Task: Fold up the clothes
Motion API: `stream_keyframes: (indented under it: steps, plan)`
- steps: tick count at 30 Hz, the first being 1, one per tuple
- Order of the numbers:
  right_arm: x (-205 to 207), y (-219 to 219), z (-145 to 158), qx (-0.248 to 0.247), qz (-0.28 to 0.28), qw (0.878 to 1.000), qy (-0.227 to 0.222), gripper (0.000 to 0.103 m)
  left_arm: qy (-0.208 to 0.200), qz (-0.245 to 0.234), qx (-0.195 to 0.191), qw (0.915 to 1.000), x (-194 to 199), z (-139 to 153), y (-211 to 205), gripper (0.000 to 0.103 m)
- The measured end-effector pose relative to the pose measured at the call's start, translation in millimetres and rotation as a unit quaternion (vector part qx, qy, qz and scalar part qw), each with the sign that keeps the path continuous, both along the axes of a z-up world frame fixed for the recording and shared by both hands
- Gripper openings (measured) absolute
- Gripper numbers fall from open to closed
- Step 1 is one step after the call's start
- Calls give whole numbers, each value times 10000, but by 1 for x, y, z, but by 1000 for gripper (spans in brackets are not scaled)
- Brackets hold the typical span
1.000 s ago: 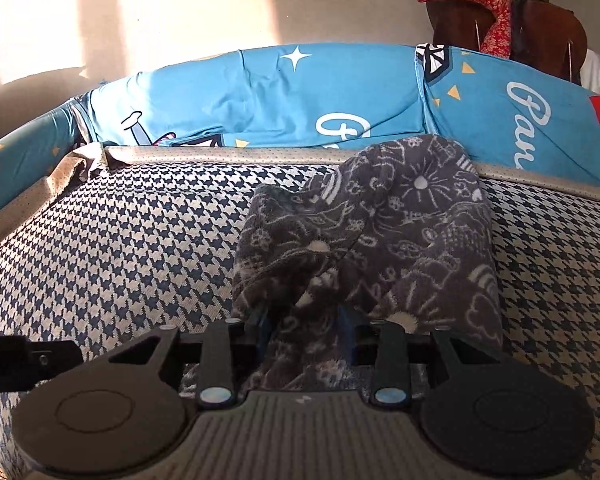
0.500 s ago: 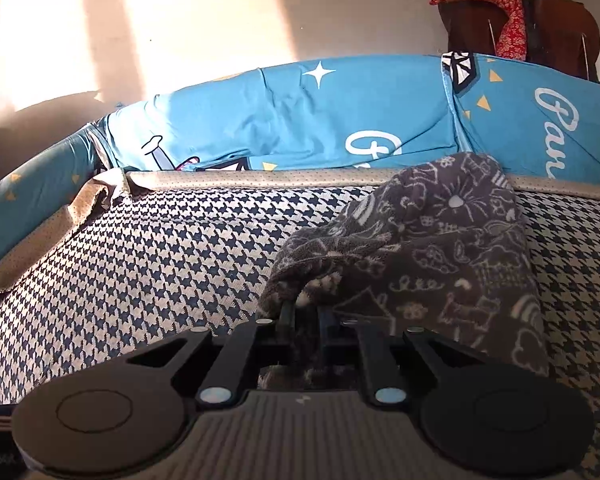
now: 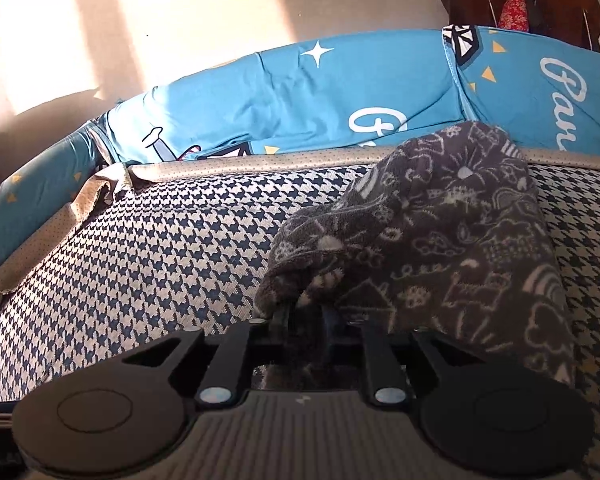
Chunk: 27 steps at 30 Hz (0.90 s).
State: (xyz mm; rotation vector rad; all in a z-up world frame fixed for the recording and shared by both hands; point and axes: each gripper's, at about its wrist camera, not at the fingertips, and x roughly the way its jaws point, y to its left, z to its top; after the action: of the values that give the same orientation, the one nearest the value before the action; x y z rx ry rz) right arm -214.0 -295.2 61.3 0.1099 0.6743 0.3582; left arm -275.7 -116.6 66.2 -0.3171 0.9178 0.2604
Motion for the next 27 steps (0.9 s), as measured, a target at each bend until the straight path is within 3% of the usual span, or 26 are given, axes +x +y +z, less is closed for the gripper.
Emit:
stream_keyframes:
  steps: [5, 21, 27]
  plan:
    - [-21, -19, 16, 133, -12, 9999, -95, 21, -47, -74, 75, 9999, 1, 0, -6, 103]
    - [-77, -68, 13, -185, 476, 9987, 69, 21, -219, -597, 369, 9973, 9, -5, -50, 103]
    - [-89, -77, 6, -99, 527, 9985, 91, 28, -111, -696, 555, 9960, 15, -14, -62, 103]
